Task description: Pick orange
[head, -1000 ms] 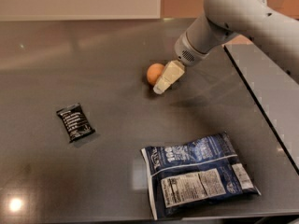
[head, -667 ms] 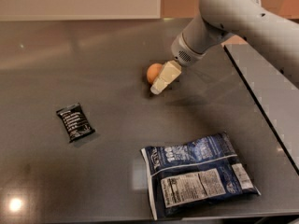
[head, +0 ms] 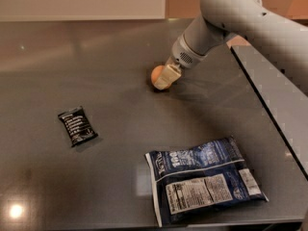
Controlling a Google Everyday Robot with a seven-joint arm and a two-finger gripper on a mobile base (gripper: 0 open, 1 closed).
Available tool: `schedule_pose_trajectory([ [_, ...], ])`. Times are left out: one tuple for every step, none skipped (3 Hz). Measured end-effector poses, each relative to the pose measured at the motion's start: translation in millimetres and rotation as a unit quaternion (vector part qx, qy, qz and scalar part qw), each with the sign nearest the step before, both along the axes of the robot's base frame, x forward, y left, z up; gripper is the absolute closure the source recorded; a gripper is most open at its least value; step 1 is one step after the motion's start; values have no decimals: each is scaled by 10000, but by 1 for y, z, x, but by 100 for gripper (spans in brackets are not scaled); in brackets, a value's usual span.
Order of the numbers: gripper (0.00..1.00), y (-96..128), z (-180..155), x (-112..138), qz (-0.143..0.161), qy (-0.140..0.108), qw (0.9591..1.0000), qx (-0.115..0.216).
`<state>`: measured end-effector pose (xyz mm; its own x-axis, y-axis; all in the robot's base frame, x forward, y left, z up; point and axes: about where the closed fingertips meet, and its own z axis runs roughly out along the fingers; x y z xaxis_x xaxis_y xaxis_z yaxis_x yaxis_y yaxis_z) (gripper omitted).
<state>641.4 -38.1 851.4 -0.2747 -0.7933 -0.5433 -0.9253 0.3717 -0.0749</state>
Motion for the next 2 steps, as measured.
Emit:
schedule_pose_trajectory([
  [72, 5, 9, -7, 79, 49, 9999, 113],
  [95, 7, 28, -18, 190, 52, 9996, 201],
])
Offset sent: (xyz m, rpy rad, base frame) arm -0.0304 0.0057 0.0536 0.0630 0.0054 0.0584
